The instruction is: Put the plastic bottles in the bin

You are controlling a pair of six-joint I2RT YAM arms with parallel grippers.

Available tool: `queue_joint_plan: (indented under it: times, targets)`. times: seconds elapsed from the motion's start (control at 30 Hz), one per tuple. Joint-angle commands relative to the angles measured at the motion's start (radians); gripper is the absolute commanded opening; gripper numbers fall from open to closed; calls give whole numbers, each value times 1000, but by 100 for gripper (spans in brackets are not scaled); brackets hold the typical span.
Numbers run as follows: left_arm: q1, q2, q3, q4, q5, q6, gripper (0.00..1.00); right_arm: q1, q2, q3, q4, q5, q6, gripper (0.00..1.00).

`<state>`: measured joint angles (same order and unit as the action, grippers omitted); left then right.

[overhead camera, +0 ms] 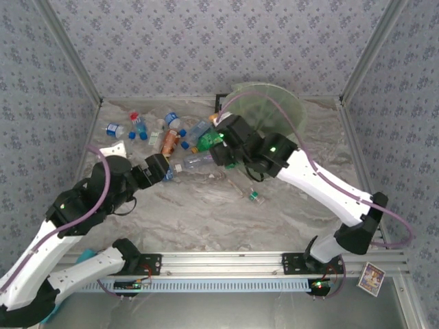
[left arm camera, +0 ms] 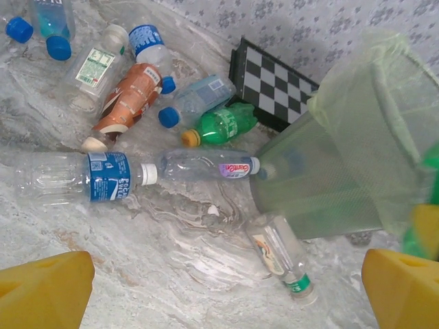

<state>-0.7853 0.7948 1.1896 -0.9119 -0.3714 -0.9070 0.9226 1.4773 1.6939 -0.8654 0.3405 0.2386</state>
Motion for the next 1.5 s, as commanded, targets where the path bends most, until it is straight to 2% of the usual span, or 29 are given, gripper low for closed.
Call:
queue_joint_plan:
  times: [0.0,0.1,0.37,0.5,0.9,1.17,1.47]
  targets:
    - [4,50,42,42,-10,36,100,-39,-64,44,-13,39,-46,61]
    - [6,82,51,68,10,44,100,-107,-103,42,17,27,-65,61]
    - [4,160,96,77,47,53,100,-401,-121,24,75,-163,-54,62]
    - [5,184,105,79,53,48,100,-478,-75,31,95,-235,5,62]
    - [5,233,130,56,65,26,100,-492,38,38,89,-287,33,64]
    - [8,259,145,45,65,66,100,-483,33,60,30,-233,38,100]
    - [32,234,86,111,108,125,100,-383,-54,110,-75,-130,15,100]
